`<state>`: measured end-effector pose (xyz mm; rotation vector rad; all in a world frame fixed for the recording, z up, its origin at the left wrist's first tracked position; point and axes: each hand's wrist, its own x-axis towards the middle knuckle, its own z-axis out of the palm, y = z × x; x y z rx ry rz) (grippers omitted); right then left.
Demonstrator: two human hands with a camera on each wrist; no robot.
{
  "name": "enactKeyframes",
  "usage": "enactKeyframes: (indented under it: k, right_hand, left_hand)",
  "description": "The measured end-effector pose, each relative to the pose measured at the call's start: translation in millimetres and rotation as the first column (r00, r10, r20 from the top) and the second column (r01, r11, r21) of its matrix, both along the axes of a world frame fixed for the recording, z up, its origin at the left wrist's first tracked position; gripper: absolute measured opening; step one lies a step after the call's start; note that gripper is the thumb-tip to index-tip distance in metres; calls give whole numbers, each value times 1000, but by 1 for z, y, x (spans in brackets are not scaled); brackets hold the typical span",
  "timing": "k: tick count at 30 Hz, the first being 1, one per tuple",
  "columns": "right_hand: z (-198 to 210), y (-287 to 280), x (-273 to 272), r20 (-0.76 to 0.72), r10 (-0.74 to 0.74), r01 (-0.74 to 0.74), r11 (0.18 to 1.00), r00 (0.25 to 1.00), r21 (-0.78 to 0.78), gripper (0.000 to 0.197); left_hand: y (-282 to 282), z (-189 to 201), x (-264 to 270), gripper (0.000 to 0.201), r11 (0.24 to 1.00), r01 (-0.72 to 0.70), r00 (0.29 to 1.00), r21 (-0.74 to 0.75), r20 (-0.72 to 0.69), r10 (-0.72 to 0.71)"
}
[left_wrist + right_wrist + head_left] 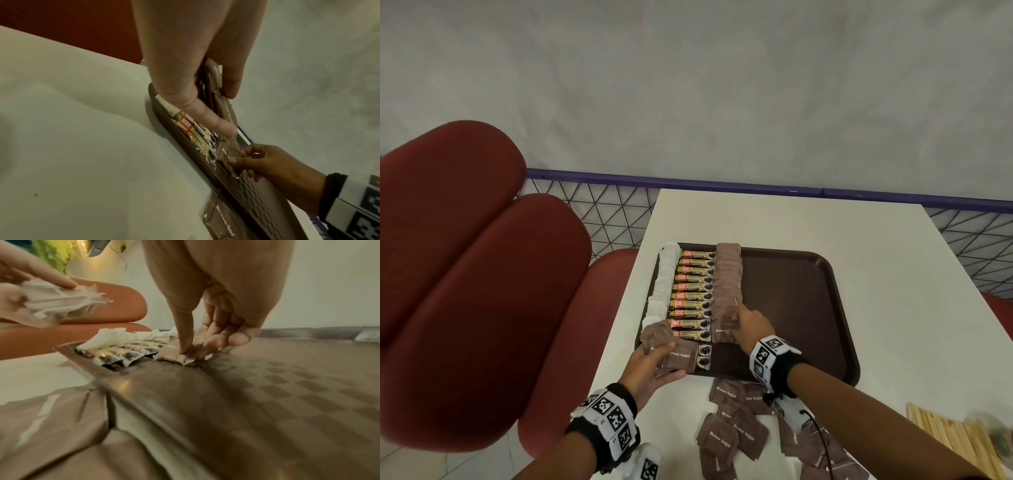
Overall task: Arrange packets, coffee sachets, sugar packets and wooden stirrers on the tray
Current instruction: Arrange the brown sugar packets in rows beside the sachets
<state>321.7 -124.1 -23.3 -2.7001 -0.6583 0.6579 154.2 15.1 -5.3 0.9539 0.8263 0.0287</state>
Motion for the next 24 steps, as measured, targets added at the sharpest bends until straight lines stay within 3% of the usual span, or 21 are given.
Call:
enactKeyframes:
  k: [5,9,11,14,17,20,24]
  right_hand:
    - [-1,-3,-2,210,54,-56,998,976,2,51]
    - [5,-8,-8,287,62,-95,990,956,103,32]
    - [7,-8,-14,195,53,-105,958,979,267,22]
    - [12,-5,-28,-72,120,-71,872,990,483,22]
    - [13,-1,-42,-269,263,-87,845,927,527,32]
    - [10,2,-51,-388,279,-36,849,878,528,31]
    - [17,5,-48,-385,219,15,854,897,520,28]
  left_hand:
    - [-2,1,0,36,1000,-8,1000,-10,24,8]
    - [-4,4,0,30,1000,-8,998,-4,57,8]
    - [-5,5,1,28,1000,-17,998,0,68,17]
    - [-8,6,3,28,1000,-13,997,9,82,13]
    - [-11,7,4,28,1000,5,995,19,96,-6]
    - [-13,7,6,29,1000,7,994,14,105,-9]
    - [-11,6,6,33,1000,14,996,-3,86,-14]
